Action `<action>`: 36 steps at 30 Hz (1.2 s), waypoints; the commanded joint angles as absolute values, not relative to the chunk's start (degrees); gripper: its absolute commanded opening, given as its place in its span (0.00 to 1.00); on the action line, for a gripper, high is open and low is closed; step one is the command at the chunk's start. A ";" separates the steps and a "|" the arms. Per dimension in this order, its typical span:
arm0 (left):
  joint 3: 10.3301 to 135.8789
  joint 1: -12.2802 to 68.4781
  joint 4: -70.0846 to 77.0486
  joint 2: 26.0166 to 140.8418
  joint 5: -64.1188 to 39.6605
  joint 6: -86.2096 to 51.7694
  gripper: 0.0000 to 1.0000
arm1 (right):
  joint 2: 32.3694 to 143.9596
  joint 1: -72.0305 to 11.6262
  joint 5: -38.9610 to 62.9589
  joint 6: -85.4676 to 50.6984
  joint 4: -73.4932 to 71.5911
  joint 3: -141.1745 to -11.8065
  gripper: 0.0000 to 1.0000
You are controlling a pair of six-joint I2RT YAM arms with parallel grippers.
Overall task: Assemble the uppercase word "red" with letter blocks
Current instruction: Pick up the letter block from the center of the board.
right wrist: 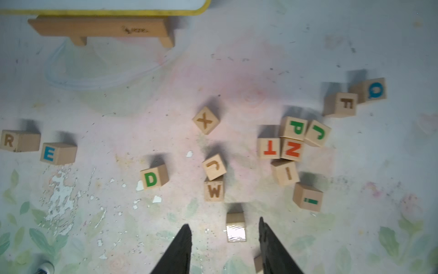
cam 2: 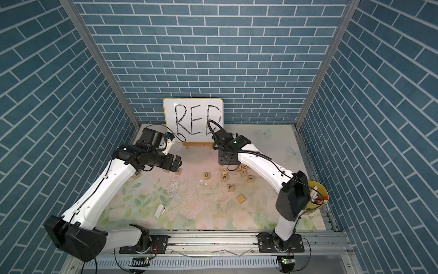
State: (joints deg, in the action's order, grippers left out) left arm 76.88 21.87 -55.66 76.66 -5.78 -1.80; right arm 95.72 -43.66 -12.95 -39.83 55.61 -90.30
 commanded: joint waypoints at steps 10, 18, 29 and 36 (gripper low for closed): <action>80.86 37.20 -49.90 97.14 2.89 -16.09 0.97 | 80.47 -42.45 -16.08 -47.85 53.99 -71.54 0.47; 88.11 39.99 -52.12 109.31 0.04 -20.29 0.93 | 76.40 -42.45 -16.95 -49.66 53.61 -65.80 0.47; 91.95 40.08 -53.34 117.16 -1.15 -21.13 0.87 | 77.14 -42.45 -16.98 -49.41 53.09 -63.47 0.46; 93.25 39.83 -53.88 119.67 -0.62 -20.91 0.83 | 77.21 -42.43 -17.44 -49.05 52.73 -62.99 0.46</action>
State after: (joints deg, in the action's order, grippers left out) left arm 91.83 39.90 -52.27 118.61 -1.13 -20.67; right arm 77.14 -42.26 -15.75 -46.72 52.58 -63.72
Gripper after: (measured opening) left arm 0.833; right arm 0.464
